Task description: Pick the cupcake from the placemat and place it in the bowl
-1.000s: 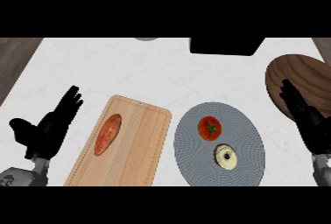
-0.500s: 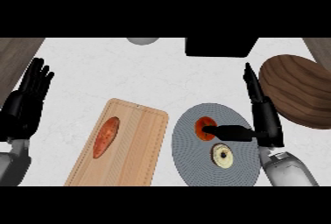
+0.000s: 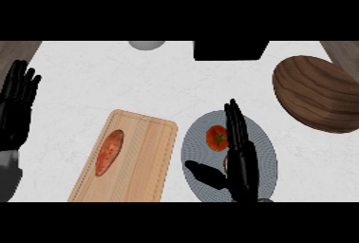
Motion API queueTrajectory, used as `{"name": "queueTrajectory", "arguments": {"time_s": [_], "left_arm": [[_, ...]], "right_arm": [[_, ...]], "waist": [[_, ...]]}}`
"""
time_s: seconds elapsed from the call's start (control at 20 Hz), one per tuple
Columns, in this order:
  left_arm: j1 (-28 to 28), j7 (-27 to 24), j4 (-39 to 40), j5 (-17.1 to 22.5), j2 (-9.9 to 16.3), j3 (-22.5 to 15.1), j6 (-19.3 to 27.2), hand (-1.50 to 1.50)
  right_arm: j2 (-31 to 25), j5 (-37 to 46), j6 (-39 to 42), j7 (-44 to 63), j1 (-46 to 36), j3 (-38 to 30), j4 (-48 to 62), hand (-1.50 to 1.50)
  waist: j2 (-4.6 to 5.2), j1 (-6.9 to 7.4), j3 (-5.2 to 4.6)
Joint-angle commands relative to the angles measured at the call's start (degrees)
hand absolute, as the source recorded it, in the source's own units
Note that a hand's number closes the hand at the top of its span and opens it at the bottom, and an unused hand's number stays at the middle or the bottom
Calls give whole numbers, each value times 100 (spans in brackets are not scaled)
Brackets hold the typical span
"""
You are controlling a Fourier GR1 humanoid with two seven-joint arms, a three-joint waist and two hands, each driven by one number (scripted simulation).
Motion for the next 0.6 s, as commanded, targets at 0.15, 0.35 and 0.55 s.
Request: {"name": "queueTrajectory", "arguments": {"time_s": [0.15, 0.35, 0.55], "left_arm": [[17, 29, 55, 12, 41, 183, 66, 0], [57, -46, -39, 38, -22, 155, 3, 0], [135, -169, 80, -8, -9, 167, -93, 0]], "right_arm": [[35, 2209, 1317, 2230, 616, 248, -892, -150], [-14, 2339, 3006, 3338, 713, 380, -1523, -150], [-71, 2250, 4627, 4278, 921, 782, -2473, -150]], "waist": [[-26, -196, -7], [-24, -126, -14], [17, -72, -2]]}}
